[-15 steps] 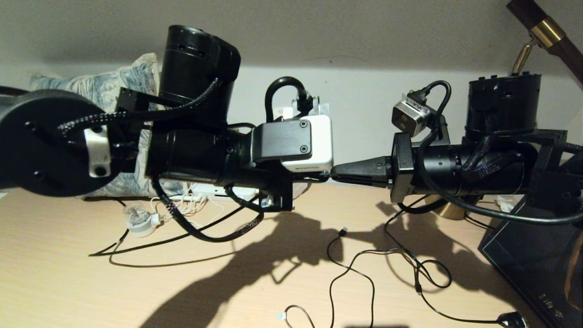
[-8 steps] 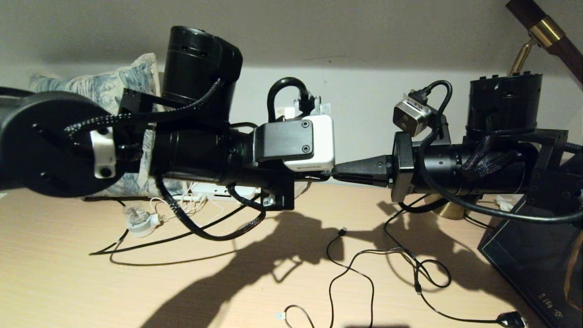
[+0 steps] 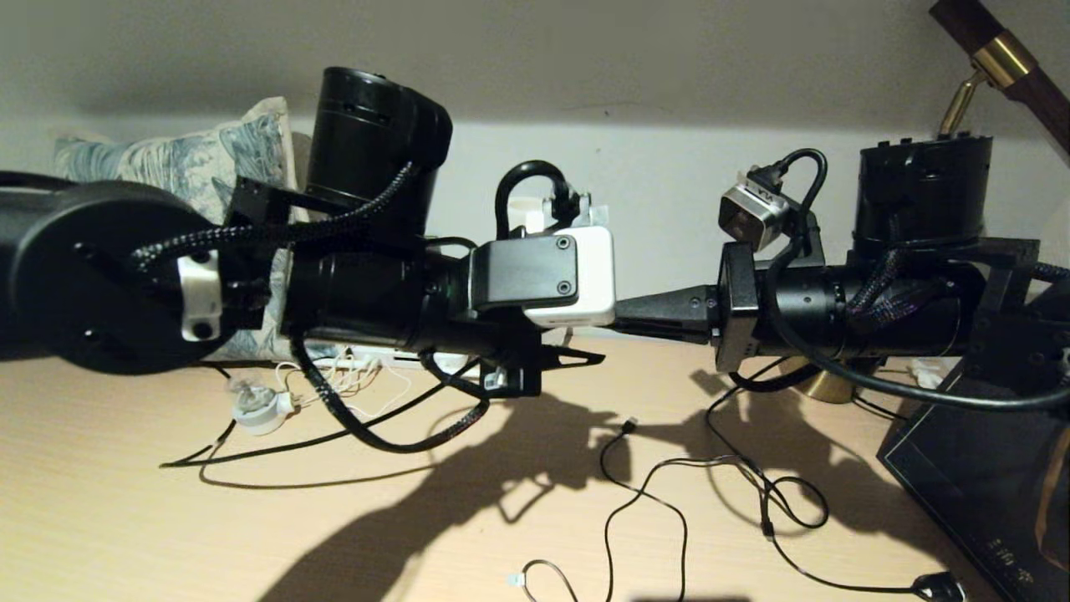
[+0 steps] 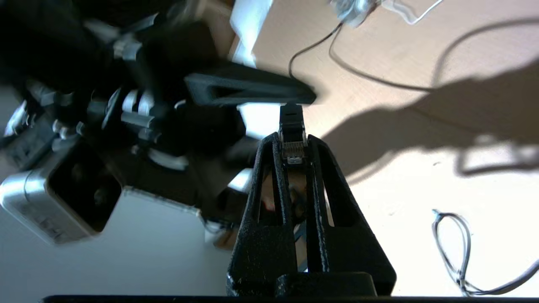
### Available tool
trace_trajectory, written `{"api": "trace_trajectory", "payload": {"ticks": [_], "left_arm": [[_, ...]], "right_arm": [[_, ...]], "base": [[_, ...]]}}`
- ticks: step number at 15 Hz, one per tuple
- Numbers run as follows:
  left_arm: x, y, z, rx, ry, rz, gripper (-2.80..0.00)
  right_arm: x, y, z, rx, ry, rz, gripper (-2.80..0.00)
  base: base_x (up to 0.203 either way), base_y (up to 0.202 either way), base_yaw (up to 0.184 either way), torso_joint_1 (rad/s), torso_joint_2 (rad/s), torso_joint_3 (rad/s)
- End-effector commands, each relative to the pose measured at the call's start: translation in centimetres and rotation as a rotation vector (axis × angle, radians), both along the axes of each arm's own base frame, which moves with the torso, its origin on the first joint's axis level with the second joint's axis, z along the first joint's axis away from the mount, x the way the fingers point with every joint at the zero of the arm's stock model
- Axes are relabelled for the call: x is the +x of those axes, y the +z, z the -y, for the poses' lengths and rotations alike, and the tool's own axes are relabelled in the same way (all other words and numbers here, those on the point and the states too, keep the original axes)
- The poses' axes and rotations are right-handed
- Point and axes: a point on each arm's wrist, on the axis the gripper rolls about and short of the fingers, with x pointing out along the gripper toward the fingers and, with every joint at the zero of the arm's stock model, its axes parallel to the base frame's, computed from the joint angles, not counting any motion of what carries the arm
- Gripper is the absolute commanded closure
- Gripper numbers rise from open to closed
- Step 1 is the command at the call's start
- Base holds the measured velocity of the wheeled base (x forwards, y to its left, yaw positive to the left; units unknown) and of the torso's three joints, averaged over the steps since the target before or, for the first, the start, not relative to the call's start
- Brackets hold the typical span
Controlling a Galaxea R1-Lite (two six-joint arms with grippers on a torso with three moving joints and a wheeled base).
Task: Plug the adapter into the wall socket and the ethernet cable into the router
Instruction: Hand it to the other hand
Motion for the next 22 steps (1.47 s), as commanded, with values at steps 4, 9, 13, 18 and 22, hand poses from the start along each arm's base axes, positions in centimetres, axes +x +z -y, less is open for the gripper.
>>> {"api": "trace_trajectory", "payload": {"ticks": [4,9,13,18,22], "left_arm": [[-1.6,1.8,-3.1,-0.047,0.006,0.058,-2.8],[-2.5,0.7,-4.0,-0.199,-0.05,0.315,-2.8],[-1.9,-0.9,-4.4,-0.3,-0.179,0.433,-2.8],[1.8,0.0,-5.7,-0.361,-0.252,0.581,-2.8],[2.4,-0.8,-5.4,-0.365,-0.31,0.551,-2.8]], "right_arm": [[0.3,0.1,0.1,0.019,-0.03,-0.056,0.0],[0.8,3.7,0.1,0.18,-0.068,-0.282,0.0],[1.6,4.2,-0.1,0.204,-0.037,-0.349,0.0],[2.8,4.9,1.7,0.251,0.007,-0.506,0.0],[2.7,5.5,2.0,0.269,0.007,-0.524,0.0]], "base": [[0.0,0.0,0.0,0.0,0.0,0.0],[0.0,0.0,0.0,0.0,0.0,0.0],[0.0,0.0,0.0,0.0,0.0,0.0],[0.0,0.0,0.0,0.0,0.0,0.0],[0.0,0.0,0.0,0.0,0.0,0.0]]}}
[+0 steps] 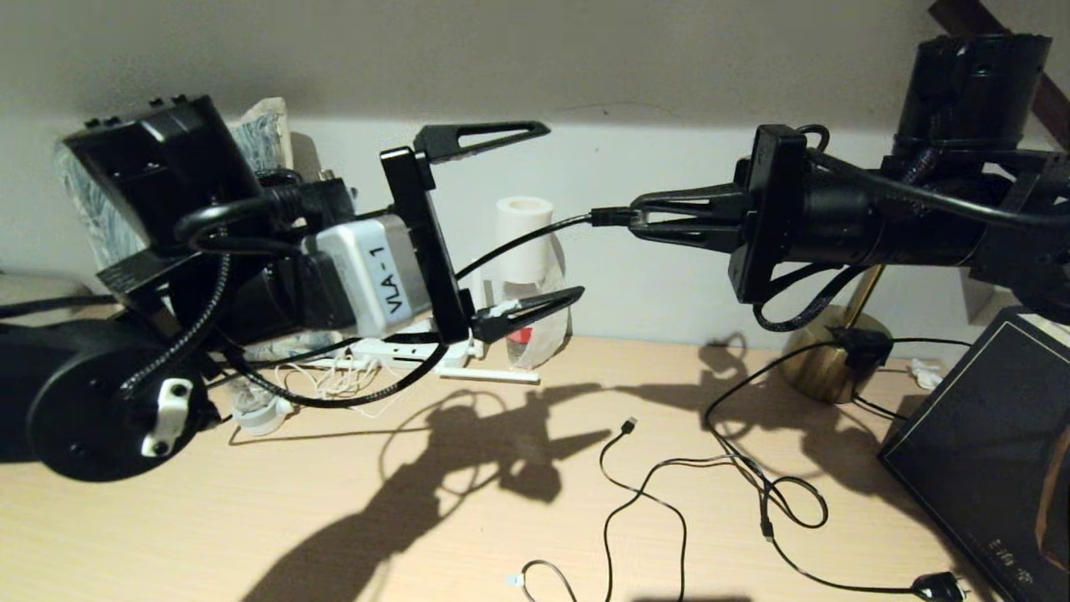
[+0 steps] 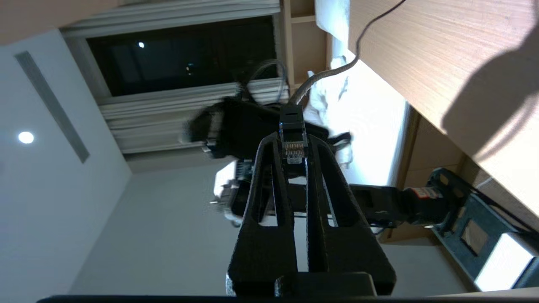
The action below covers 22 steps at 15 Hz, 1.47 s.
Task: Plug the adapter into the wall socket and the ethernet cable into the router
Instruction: Hand it to the other hand
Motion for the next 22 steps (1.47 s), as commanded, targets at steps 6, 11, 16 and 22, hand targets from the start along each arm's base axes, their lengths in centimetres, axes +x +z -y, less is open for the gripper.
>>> {"api": "trace_trajectory", "payload": {"ticks": [6,11,16,22], "left_arm": [[2.9,-0.6,1.7,-0.024,-0.016,0.051,-2.8],[3.3,-0.4,2.5,-0.038,-0.03,0.077,-2.8],[3.4,-0.5,2.8,-0.037,-0.034,0.08,-2.8],[4.4,-0.5,3.3,-0.043,-0.026,0.128,-2.8]], "right_arm": [[-0.1,-0.1,0.0,0.004,0.013,-0.032,0.0],[-0.1,-0.1,0.0,0.006,0.013,-0.042,0.0],[-0.2,0.1,0.1,0.012,0.014,-0.055,0.0],[-0.2,0.2,0.1,0.017,0.026,-0.066,0.0]], "base": [[0.0,0.0,0.0,0.0,0.0,0.0],[0.0,0.0,0.0,0.0,0.0,0.0],[0.0,0.0,0.0,0.0,0.0,0.0],[0.0,0.0,0.0,0.0,0.0,0.0]]}}
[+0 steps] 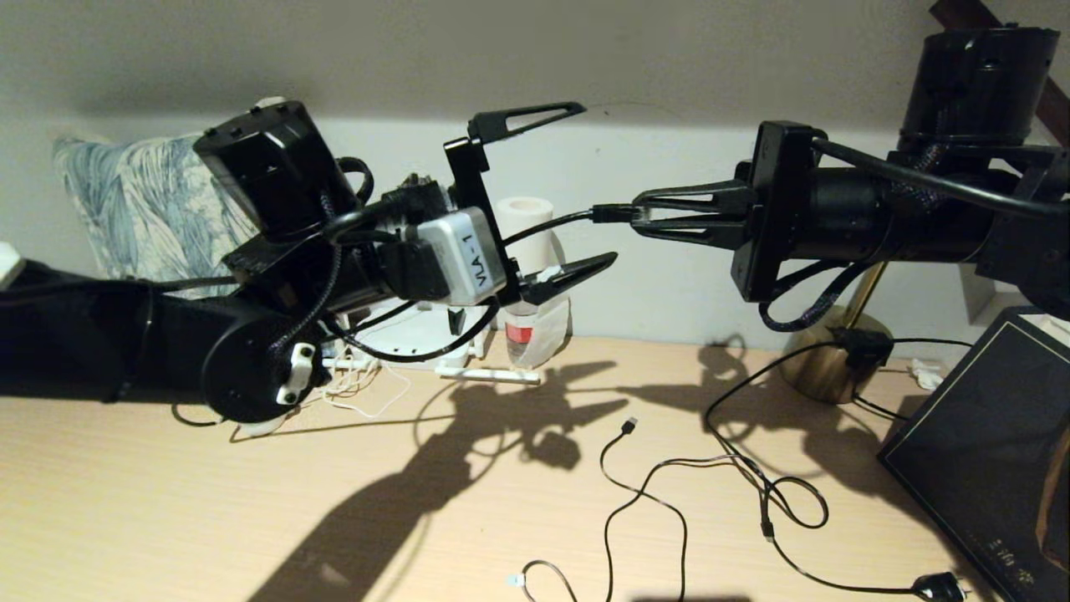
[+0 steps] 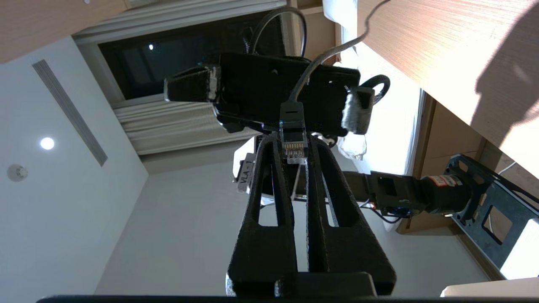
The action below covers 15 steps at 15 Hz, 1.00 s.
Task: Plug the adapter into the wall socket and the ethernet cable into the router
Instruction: Hand it to the other hand
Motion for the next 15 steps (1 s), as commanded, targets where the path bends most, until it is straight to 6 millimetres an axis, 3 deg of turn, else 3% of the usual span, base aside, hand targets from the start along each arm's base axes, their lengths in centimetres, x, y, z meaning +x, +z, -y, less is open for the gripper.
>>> {"api": "trace_trajectory", "payload": {"ticks": [1,8,9,15], "left_arm": [[0.43,-0.55,0.26,0.008,-0.002,-0.001,-2.8],[0.6,-0.68,0.23,0.009,0.001,-0.004,-2.8],[0.57,-0.68,0.28,0.009,-0.001,-0.004,0.0],[0.67,-0.96,0.41,0.014,-0.004,-0.01,0.0]], "right_arm": [[-0.02,0.02,-0.02,0.003,0.006,-0.006,0.0],[0.02,-0.03,-0.04,0.002,0.006,-0.008,0.0],[0.02,-0.03,-0.04,0.002,0.006,-0.008,0.0],[0.2,-0.13,-0.11,0.002,0.006,-0.009,0.0]], "base": [[0.0,0.0,0.0,0.0,0.0,0.0],[0.0,0.0,0.0,0.0,0.0,0.0],[0.0,0.0,0.0,0.0,0.0,0.0],[0.0,0.0,0.0,0.0,0.0,0.0]]}}
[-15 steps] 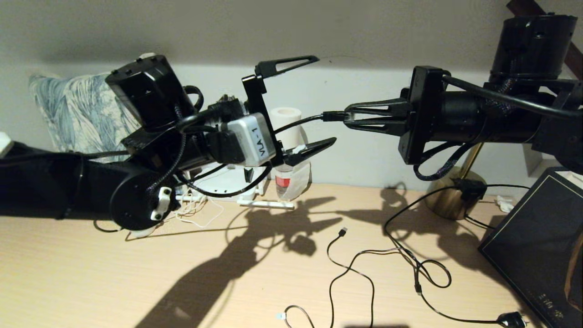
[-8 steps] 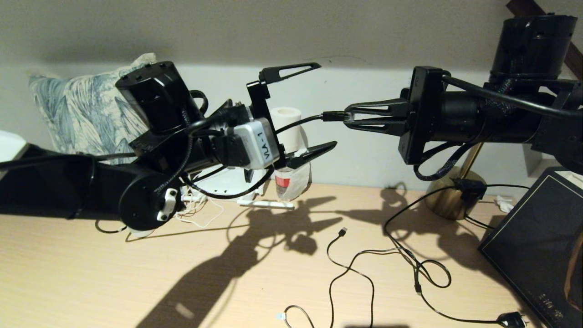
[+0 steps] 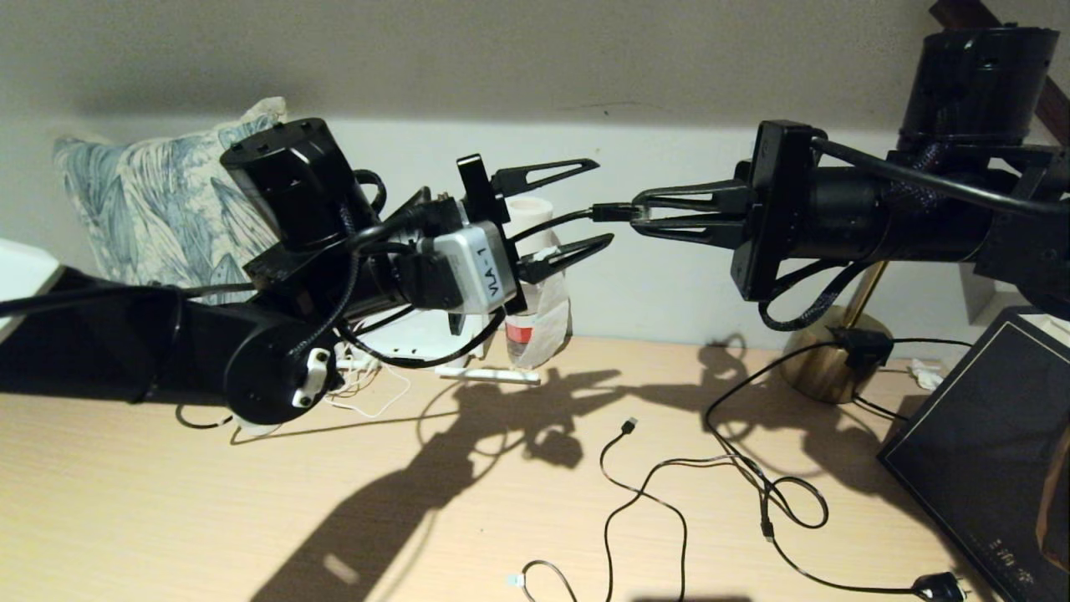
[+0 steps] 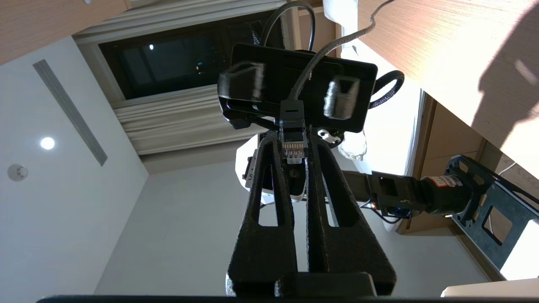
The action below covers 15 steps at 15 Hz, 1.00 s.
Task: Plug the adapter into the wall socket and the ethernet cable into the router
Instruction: Hand it to the other hand
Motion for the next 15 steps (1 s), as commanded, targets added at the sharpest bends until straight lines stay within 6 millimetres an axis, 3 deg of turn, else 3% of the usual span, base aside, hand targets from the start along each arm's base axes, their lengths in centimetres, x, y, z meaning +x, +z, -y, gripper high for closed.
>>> {"api": "trace_trajectory", "payload": {"ticks": [1,10,11,15], "left_arm": [[0.0,-0.1,0.0,0.001,-0.004,0.009,0.0],[0.0,-0.3,0.1,0.006,-0.006,0.002,0.0],[0.0,-0.3,0.1,0.007,-0.006,0.0,0.0],[-0.7,-1.6,-1.2,0.01,-0.012,-0.163,0.0]], "right_arm": [[0.2,-0.2,-0.1,0.0,0.006,-0.012,0.0],[0.1,-0.1,-0.2,0.001,0.009,-0.008,0.0],[0.0,-0.1,-0.2,0.001,0.008,-0.006,-2.8],[0.3,-0.1,0.9,-0.002,-0.043,0.003,-2.8]], "base": [[0.0,0.0,0.0,0.0,0.0,0.0],[0.0,0.0,0.0,0.0,0.0,0.0],[0.0,0.0,0.0,0.0,0.0,0.0],[0.0,0.0,0.0,0.0,0.0,0.0]]}}
